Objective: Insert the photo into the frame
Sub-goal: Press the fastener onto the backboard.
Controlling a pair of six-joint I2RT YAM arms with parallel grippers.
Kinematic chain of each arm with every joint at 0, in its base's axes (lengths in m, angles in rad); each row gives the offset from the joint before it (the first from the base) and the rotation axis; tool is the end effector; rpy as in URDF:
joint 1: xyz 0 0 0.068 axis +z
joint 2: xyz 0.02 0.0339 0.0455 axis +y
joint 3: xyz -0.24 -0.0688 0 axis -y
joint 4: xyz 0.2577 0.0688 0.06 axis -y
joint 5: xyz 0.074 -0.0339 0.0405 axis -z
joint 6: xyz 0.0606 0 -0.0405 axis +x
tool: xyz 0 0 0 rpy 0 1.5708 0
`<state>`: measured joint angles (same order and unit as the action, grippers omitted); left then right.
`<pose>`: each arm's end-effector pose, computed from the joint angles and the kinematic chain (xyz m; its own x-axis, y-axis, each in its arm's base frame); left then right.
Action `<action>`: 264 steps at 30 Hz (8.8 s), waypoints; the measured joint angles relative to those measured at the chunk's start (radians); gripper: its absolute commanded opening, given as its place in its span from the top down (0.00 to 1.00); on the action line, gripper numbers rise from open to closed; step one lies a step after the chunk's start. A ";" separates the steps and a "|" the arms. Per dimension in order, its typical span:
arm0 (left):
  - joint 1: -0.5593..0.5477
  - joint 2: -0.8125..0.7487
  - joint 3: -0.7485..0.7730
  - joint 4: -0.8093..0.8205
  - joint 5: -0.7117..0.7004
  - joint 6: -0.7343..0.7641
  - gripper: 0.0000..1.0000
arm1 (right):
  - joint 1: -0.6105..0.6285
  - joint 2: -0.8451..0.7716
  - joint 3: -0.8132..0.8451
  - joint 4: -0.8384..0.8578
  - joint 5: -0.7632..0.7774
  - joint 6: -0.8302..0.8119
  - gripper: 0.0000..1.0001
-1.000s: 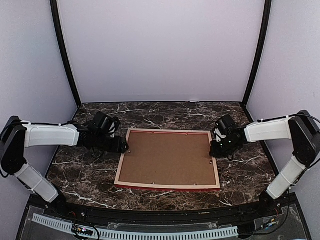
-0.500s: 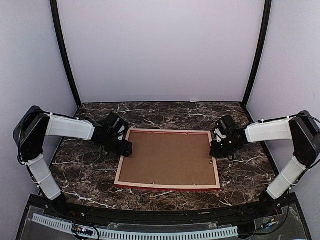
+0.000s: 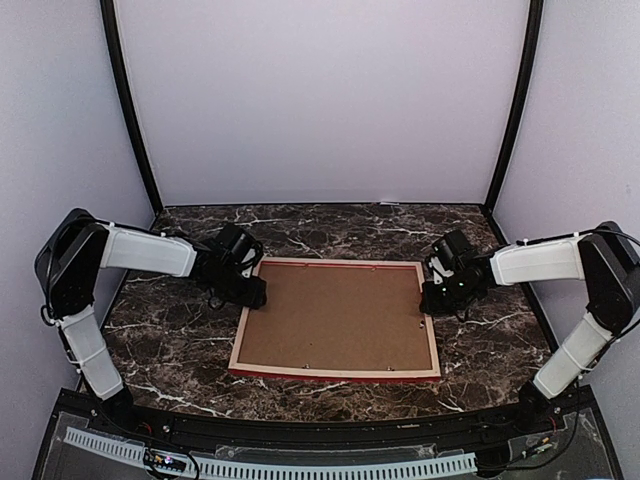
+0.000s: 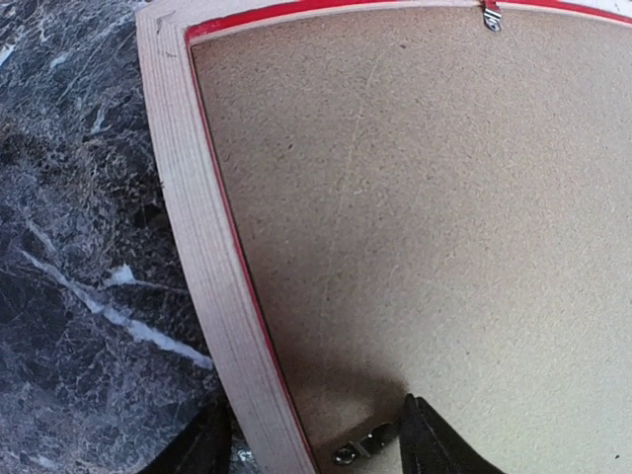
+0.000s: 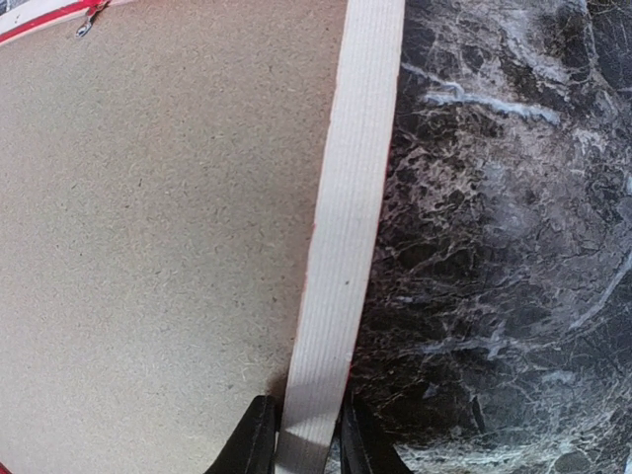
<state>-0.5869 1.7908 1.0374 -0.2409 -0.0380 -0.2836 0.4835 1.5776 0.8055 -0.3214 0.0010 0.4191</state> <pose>0.3133 -0.2056 0.1024 -0.8202 0.2097 -0.5322 0.3194 0.9397 -0.1219 0.2745 0.1440 0.0971 -0.9074 -0.0168 -0.4200 -0.1042 0.9770 0.1861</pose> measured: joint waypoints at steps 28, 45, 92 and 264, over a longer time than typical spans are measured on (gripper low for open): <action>0.052 -0.003 -0.035 0.079 0.086 -0.126 0.76 | 0.000 0.000 -0.006 0.008 -0.001 -0.001 0.77; 0.087 -0.029 -0.046 -0.002 0.193 -0.082 0.57 | -0.002 0.000 -0.008 0.016 -0.003 -0.004 0.77; 0.038 -0.119 -0.101 -0.108 0.142 -0.092 0.47 | -0.006 0.003 -0.010 0.025 -0.023 -0.007 0.77; 0.016 -0.041 -0.032 -0.051 0.017 -0.071 0.66 | -0.020 0.024 -0.024 0.108 -0.050 -0.018 0.78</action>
<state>-0.5709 1.7496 1.0050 -0.2924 -0.0208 -0.3550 0.4633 1.6020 0.7818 -0.2134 -0.0486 0.4007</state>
